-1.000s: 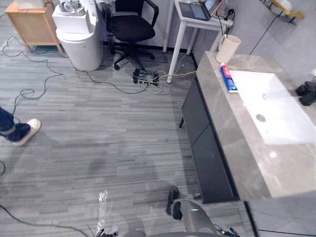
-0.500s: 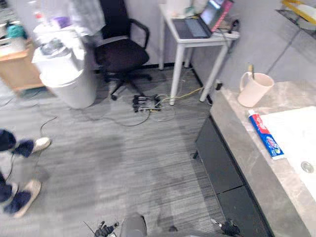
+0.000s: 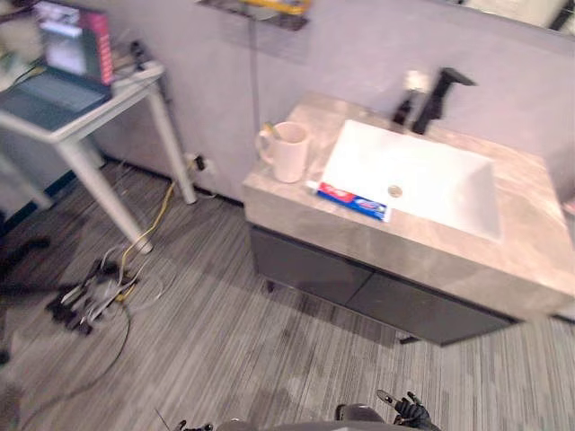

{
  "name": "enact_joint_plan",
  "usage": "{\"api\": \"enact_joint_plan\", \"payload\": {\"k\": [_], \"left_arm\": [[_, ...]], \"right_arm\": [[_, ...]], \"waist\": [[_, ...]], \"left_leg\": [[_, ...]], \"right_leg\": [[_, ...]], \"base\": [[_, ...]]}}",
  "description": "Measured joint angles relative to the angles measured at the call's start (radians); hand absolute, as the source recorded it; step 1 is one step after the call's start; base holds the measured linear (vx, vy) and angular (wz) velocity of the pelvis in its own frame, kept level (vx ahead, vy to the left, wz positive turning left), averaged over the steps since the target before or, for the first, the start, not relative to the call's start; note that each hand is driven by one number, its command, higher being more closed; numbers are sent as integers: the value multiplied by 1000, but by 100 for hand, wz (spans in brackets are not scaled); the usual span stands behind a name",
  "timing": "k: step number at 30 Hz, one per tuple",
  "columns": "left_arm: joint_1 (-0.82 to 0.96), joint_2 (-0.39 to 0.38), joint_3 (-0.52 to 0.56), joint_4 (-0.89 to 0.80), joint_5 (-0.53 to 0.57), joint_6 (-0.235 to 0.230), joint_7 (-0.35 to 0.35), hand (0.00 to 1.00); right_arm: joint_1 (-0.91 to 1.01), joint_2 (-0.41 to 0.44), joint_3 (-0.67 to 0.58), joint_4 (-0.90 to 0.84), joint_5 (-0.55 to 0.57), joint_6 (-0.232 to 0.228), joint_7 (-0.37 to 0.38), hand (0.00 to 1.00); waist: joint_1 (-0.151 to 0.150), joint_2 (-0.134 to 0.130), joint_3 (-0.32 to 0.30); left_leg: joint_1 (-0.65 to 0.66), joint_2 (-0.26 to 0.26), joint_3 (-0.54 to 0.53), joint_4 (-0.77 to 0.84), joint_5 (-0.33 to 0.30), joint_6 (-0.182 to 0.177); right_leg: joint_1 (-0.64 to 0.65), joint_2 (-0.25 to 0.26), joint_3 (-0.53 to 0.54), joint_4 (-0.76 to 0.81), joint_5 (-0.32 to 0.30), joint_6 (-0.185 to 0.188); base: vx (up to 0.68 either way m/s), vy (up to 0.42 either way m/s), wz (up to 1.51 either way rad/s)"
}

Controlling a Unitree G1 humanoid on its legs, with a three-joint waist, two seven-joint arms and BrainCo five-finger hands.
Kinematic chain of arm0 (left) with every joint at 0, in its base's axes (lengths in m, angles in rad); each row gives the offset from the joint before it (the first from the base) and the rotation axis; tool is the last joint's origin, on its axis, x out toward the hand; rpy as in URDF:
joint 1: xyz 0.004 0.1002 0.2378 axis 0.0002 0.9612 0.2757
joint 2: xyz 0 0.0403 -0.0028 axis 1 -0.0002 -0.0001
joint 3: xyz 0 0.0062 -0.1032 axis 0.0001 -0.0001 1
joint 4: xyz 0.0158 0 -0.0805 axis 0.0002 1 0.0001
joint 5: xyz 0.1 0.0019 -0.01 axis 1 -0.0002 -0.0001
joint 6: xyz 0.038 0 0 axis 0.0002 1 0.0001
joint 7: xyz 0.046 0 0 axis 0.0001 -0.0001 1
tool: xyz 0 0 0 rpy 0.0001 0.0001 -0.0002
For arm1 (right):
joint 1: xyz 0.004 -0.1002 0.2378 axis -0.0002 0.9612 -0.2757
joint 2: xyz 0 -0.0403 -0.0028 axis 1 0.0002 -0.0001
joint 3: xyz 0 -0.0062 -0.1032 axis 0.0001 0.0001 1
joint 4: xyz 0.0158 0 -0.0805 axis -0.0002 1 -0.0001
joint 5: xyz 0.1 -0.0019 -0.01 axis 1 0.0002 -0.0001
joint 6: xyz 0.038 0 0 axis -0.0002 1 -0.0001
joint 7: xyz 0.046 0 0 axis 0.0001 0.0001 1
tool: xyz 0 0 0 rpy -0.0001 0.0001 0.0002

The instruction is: Organize washtable

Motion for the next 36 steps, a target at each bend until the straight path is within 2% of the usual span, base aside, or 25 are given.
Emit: {"api": "enact_joint_plan", "payload": {"k": [3,5,6,8,9,11,12,13,14,15,17,18,20,22,23,25,26,27,28,29,30,31,33,34,36], "left_arm": [[-34,5,-3,-5,11,-8,0,0],[-49,21,-29,-2,12,-6,0,0],[-57,18,-40,6,22,-5,0,0],[-78,-8,-52,11,30,-6,-3,0],[-82,-37,-77,7,30,-7,-9,0],[-77,-74,-78,2,31,-6,-27,0],[-69,-87,-78,-2,30,-8,-39,0],[-58,-81,-75,-17,28,-10,-48,0],[-55,-78,-72,-27,22,-14,-49,0],[-55,-76,-59,-46,-6,-14,-49,0],[-46,-86,-57,-72,-84,-36,-43,0],[-45,-94,-68,-81,-131,-47,-39,0],[-40,-87,-78,-88,-186,-50,-40,0],[-38,-71,-111,-88,-213,-49,-42,0],[-30,-72,-146,-88,-216,-49,-42,0],[-35,-50,-178,-88,-224,-51,-40,0],[-37,-42,-195,-88,-223,-52,-41,0],[-41,-32,-219,-88,-219,-50,-41,0],[-40,-31,-216,-85,-223,-49,-43,0],[-43,-27,-210,-91,-230,-53,-45,0],[-50,-33,-219,-89,-226,-61,-44,0],[-52,-40,-226,-86,-226,-59,-45,0],[-52,-32,-224,-72,-228,-57,-42,0],[-51,-23,-211,-60,-228,-60,-44,0],[-49,-20,-185,-47,-227,-59,-43,0]], "right_arm": [[1,-4,3,-3,11,-1,1,0],[-1,1,1,-3,21,1,1,0],[-4,-1,-7,-8,32,1,1,0],[-1,-17,-33,-12,37,0,0,0],[13,-33,-50,-11,36,1,-1,0],[55,-36,-85,-10,37,6,-2,0],[77,-37,-91,-11,46,5,-2,0],[89,-28,-92,-10,47,5,-2,0],[90,-24,-91,-9,48,5,-2,0],[92,-23,-80,-11,48,5,-3,0],[86,-46,-48,-11,53,3,-6,0],[79,-61,-31,-11,58,1,-10,0],[52,-63,-6,-12,59,-2,-21,0],[5,-62,34,-12,58,-11,-23,0],[2,-72,46,-14,57,-18,-22,0],[-2,-53,83,-13,55,-16,-21,0],[1,-50,96,-13,52,-16,-18,0],[1,-48,108,-11,44,-13,-21,0],[1,-46,111,-14,43,-15,-21,0],[-2,-49,111,-17,42,-19,-23,0],[-1,-60,111,-12,34,-18,-27,0],[-6,-77,102,-8,32,-18,-29,0],[-9,-68,104,-3,24,-16,-27,0],[-9,-53,101,-1,15,-15,-25,0],[-11,-44,99,17,4,-9,-22,0]], "waist": [[0,10,-9],[0,-7,-7],[-8,-11,-4],[-31,24,16],[-41,50,18],[-48,73,9],[-52,84,0],[-44,75,-1],[-41,66,-1],[-26,57,-2],[5,66,14],[11,77,13],[11,70,15],[24,48,29],[28,65,19],[29,40,15],[26,38,13],[34,41,25],[36,34,33],[40,37,44],[53,48,42],[57,82,42],[54,67,41],[55,46,43],[57,28,31]], "left_leg": [[2,-17,-11,-47,-32,-42],[-4,-39,26,-82,-37,-45],[1,-45,41,-100,-33,-51],[39,-51,23,-162,-18,-67],[59,-51,6,-193,-12,-72],[83,-38,-34,-212,-15,-77],[79,-10,-52,-166,-33,-98],[36,34,-93,-20,-72,-102],[-16,61,-131,96,-87,-94],[-136,106,-231,346,-84,-75],[-247,144,-353,591,-28,-35],[-273,144,-372,664,-41,-25],[-292,111,-340,663,-116,3],[-299,26,-317,454,-160,2],[-286,-23,-354,215,-95,-10],[-243,-94,-338,132,-57,24],[-241,-100,-342,125,-52,29],[-256,-97,-352,189,-56,22],[-297,-95,-372,282,-60,16],[-359,-92,-394,399,-80,5],[-404,-121,-476,358,-111,-11],[-410,-115,-504,297,-84,51],[-382,-131,-472,294,-104,47],[-372,-136,-457,296,-126,59],[-340,-138,-406,273,-143,67]], "right_leg": [[-35,2,-95,-118,13,-18],[-57,4,-106,-195,13,-18],[-61,12,-96,-247,43,14],[-60,37,-83,-245,47,5],[-60,49,-89,-223,24,-10],[-52,67,-109,-180,-27,-26],[-45,77,-127,-152,-70,-32],[-32,78,-138,-142,-85,-41],[-19,76,-141,-142,-88,-43],[-2,75,-146,-143,-95,-52],[41,82,-133,-147,-106,-70],[82,71,-129,-171,-110,-68],[133,38,-111,-211,-105,-61],[169,-29,-83,-239,-98,-16],[168,-42,-79,-240,-106,17],[174,-83,-77,-249,-105,45],[178,-71,-96,-240,-106,45],[189,-28,-147,-240,-112,18],[209,-23,-170,-251,-113,-24],[229,-33,-195,-261,-114,-40],[251,-43,-178,-293,-122,-38],[266,-32,-172,-311,-130,-27],[274,-50,-159,-318,-125,1],[270,-61,-136,-318,-122,7],[258,-77,-113,-313,-112,24]], "base": [[5,-17,-125],[1,-83,-122],[-57,-158,-113],[-46,-124,-49],[20,-54,1],[79,-64,20],[134,-70,30],[152,-80,27],[169,-155,19],[137,-153,11],[160,-30,-6],[188,103,-7],[216,149,-10],[233,323,-32],[140,327,-28],[149,183,12],[228,121,36],[192,56,26],[179,26,17],[149,112,5],[126,167,-7],[151,244,-24],[126,147,-29],[114,151,-48],[121,161,-72]]}}
